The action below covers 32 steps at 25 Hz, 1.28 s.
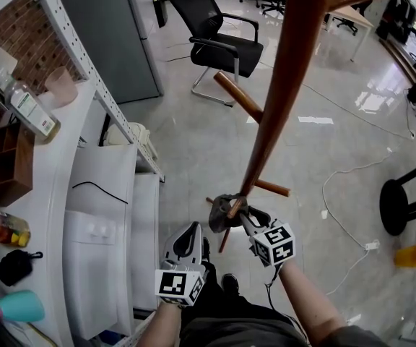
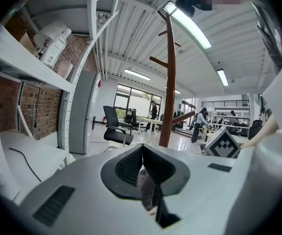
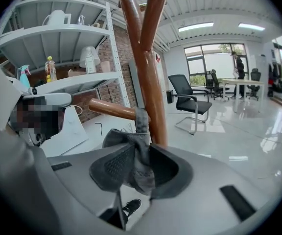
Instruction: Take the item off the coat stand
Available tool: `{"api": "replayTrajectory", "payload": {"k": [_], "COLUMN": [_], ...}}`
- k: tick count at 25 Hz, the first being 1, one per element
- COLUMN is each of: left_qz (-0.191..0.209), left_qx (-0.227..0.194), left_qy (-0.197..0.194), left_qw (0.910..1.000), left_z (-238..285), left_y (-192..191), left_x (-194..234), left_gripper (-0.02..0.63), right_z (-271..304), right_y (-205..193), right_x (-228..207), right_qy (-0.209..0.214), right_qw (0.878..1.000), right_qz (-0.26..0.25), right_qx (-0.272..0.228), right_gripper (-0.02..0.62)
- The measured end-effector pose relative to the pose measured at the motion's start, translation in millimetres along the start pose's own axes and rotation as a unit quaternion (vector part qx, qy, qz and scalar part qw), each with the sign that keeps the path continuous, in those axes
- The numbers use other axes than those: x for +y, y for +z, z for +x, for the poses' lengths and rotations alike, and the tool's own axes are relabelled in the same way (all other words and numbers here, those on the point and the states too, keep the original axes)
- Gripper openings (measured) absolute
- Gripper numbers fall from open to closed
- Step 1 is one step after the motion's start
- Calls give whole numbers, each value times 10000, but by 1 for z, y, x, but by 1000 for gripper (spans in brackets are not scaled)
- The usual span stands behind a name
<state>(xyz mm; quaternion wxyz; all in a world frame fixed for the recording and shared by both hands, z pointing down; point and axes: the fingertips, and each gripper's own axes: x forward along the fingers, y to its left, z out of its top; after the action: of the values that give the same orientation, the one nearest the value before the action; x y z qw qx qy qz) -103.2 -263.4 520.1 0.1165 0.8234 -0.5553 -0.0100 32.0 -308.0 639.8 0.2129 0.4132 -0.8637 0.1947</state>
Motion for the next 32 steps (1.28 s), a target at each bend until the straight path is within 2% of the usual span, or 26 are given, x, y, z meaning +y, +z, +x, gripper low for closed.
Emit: {"api": "replayTrajectory", "payload": {"k": [2, 5, 12, 17, 32], "left_qz": [-10, -16, -27, -4, 43], "left_qx": [-6, -21, -67, -112, -183], "left_qy": [7, 6, 21, 35, 114], "left_qw": [10000, 10000, 10000, 9999, 9998], "left_z": [0, -1, -1, -1, 3], "left_y": [0, 1, 6, 11, 23], "left_x": [-1, -2, -1, 1, 7], "left_gripper": [8, 8, 8, 8, 8], "right_z": [-2, -3, -10, -17, -42], "right_y": [0, 0, 7, 13, 35], "right_x": [-1, -1, 1, 8, 19], "right_qy": [-16, 23, 96, 300, 494], "right_qw": [10000, 10000, 9999, 9993, 9975], "right_qz": [-67, -39, 6, -131, -388], "right_qx": [29, 24, -114, -160, -331], "right_gripper": [70, 54, 37, 32, 21]}}
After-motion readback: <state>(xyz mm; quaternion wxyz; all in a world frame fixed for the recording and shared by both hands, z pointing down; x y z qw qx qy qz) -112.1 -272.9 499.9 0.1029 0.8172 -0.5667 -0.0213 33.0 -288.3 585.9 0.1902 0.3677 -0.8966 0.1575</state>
